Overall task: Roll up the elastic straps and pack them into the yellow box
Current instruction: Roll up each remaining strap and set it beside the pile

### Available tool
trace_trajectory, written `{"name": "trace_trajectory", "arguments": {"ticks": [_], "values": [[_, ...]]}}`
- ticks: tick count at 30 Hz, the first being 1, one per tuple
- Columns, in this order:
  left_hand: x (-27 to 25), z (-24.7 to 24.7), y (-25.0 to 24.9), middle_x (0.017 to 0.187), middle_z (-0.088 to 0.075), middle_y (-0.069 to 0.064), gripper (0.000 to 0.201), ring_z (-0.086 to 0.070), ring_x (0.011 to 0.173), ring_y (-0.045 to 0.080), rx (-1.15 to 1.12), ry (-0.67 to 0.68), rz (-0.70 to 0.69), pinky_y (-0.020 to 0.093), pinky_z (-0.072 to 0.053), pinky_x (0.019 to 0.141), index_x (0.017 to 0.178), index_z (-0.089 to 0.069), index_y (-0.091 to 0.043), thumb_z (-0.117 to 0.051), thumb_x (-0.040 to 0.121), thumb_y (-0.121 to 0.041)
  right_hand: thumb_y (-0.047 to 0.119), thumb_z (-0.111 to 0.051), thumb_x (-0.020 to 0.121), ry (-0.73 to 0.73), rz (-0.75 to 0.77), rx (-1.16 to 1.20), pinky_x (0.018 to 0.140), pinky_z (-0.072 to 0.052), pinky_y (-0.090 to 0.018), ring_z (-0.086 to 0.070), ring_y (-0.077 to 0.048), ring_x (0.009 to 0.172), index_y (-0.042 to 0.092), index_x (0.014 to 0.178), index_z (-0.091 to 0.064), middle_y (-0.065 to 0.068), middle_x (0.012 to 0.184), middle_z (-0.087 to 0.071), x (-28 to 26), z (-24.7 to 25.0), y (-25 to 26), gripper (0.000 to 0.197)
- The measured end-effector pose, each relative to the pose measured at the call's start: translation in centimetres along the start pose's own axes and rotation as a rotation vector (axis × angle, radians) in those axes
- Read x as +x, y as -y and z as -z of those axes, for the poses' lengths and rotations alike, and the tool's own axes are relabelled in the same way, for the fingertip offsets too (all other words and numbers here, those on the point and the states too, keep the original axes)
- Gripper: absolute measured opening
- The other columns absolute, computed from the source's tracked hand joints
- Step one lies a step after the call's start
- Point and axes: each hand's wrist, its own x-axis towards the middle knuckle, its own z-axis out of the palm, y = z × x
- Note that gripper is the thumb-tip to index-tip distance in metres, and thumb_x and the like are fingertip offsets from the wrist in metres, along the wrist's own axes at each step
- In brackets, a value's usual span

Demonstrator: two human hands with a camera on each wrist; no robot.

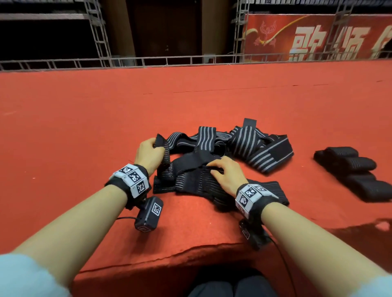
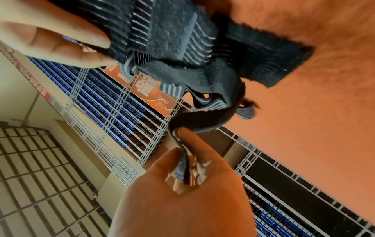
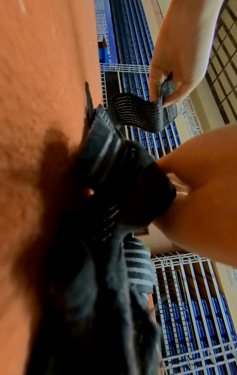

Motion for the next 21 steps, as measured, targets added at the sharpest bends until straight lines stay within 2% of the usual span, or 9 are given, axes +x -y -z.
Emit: {"name": "trace_trajectory", "arguments": {"ticks": [2,4,6,9,12,15,18,21], "values": [[-0.7,-0.6,-0.6,0.068,-0.061,0.005,0.018,-0.058,0.068,0.024,-0.083,0.066,0.029,0.055,-0.056,0.076,0.07,-0.064,-0.021,-0.048,0.065,-0.016,0.035,-0.067,0.084,-0.018,-0.039,-0.038,0.086,-0.045,-0.03,-0.061,-0.018,0.101,0.033,0.099,-0.071,0.005,0.1,-0.067,-0.6,0.9,0.3,0.016],[-1.9,-1.2,-1.8,0.071,-0.061,0.006,0.022,-0.059,0.067,0.024,-0.171,0.122,0.035,0.048,-0.058,0.074,0.074,-0.062,-0.019,-0.048,0.079,-0.003,0.047,-0.068,0.081,-0.027,-0.079,-0.101,0.083,-0.046,-0.03,-0.062,-0.015,0.099,0.034,0.095,-0.071,0.009,0.1,-0.071,-1.1,1.8,0.6,0.02],[-2.8,-1.7,-2.5,0.078,-0.062,0.006,0.026,-0.061,0.068,0.02,-0.248,0.153,0.035,0.038,-0.058,0.067,0.083,-0.059,-0.015,-0.043,0.09,0.004,0.051,-0.065,0.081,-0.006,-0.069,-0.152,0.083,-0.047,-0.031,-0.062,-0.016,0.098,0.033,0.095,-0.07,0.01,0.1,-0.071,-1.5,2.3,1.0,0.023],[-3.6,-2.3,-2.8,0.085,-0.062,0.002,0.023,-0.063,0.072,0.016,-0.306,0.173,0.038,0.028,-0.059,0.055,0.092,-0.056,-0.016,-0.041,0.095,0.002,0.042,-0.065,0.086,0.058,0.04,-0.116,0.083,-0.044,-0.032,-0.058,-0.017,0.093,0.025,0.089,-0.065,0.007,0.092,-0.064,-1.6,2.7,1.6,0.017],[-4.1,-2.6,-2.7,0.087,-0.06,0.004,0.024,-0.062,0.072,0.016,-0.328,0.196,0.064,0.024,-0.057,0.049,0.091,-0.055,-0.016,-0.041,0.095,0.002,0.025,-0.065,0.089,0.046,0.129,0.062,0.076,-0.035,-0.024,-0.053,-0.013,0.086,0.012,0.092,-0.064,0.004,0.089,-0.059,-2.1,3.1,2.0,0.013],[-4.9,-2.9,-2.8,0.092,-0.059,0.004,0.021,-0.062,0.076,0.016,-0.34,0.228,0.095,0.026,-0.058,0.052,0.103,-0.054,-0.013,-0.04,0.096,0.001,0.026,-0.057,0.095,0.096,0.1,0.095,0.074,-0.036,-0.026,-0.056,-0.017,0.085,0.011,0.096,-0.059,-0.003,0.09,-0.064,-2.5,3.2,2.2,0.015],[-5.3,-3.1,-2.7,0.097,-0.06,0.003,0.023,-0.063,0.08,0.015,-0.373,0.244,0.126,0.027,-0.06,0.056,0.112,-0.051,-0.013,-0.038,0.098,0.0,0.032,-0.044,0.1,0.195,0.007,-0.006,0.083,-0.042,-0.035,-0.058,-0.025,0.093,0.014,0.105,-0.051,-0.008,0.099,-0.064,-2.8,2.9,1.8,0.02],[-5.8,-3.8,-2.3,0.11,-0.062,0.004,0.023,-0.065,0.091,0.016,-0.439,0.295,0.162,0.032,-0.06,0.065,0.115,-0.05,-0.018,-0.038,0.1,-0.006,0.033,-0.045,0.1,0.236,-0.012,-0.035,0.086,-0.041,-0.036,-0.055,-0.024,0.096,0.013,0.103,-0.05,-0.005,0.101,-0.058,-3.3,2.8,1.1,0.021]]}}
